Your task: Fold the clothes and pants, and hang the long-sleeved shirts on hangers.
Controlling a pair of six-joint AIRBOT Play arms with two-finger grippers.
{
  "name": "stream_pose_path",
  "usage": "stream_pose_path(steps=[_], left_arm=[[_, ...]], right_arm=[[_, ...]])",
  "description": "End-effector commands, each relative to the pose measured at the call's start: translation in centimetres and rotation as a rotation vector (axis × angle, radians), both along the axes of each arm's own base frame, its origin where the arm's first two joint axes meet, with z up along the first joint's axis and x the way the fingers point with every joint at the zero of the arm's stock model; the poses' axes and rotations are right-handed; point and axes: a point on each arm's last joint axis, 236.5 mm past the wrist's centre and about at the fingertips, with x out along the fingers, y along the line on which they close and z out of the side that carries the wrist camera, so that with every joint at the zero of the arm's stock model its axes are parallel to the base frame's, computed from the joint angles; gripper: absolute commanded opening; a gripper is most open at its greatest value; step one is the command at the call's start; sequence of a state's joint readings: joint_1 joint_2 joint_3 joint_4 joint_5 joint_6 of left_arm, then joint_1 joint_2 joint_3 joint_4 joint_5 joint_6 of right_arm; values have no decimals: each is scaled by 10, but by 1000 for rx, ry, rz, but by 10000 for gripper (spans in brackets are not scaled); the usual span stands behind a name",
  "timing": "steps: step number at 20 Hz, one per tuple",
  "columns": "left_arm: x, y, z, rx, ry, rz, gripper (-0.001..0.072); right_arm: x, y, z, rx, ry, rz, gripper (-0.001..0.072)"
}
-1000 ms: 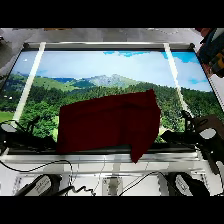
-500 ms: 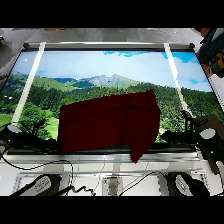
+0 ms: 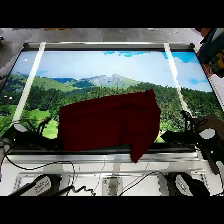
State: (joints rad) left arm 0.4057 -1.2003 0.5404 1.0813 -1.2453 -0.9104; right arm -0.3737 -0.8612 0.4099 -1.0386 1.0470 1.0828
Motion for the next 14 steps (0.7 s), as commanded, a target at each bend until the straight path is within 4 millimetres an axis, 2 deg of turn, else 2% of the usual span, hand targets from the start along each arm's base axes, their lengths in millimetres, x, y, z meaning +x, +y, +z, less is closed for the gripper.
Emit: stream_pose_path(steps=[1, 3, 5, 8, 11, 12, 13, 14], left_arm=[[42, -29, 37, -146, -135, 22, 15], [67, -36, 59, -204, -218, 53, 15], [83, -44, 74, -265, -267, 94, 16], [85, -46, 77, -279, -273, 104, 16], [85, -46, 77, -280, -272, 104, 16], [85, -46, 77, -280, -272, 105, 16], [86, -47, 77, -284, -274, 108, 15], [87, -48, 79, -291, -277, 113, 16]], right_arm=[[-14, 4, -9, 24, 83, 5, 372], [-22, 14, -18, 87, 156, 5, 373], [-18, 29, -25, 186, 200, -31, 374], [-26, 55, -34, 317, 284, -3, 374], [-32, 66, -52, 296, 327, 49, 369], [-30, 69, -56, 276, 315, 73, 287], [-29, 71, -56, 262, 295, 107, 133], [-24, 72, -54, 255, 277, 133, 24]])
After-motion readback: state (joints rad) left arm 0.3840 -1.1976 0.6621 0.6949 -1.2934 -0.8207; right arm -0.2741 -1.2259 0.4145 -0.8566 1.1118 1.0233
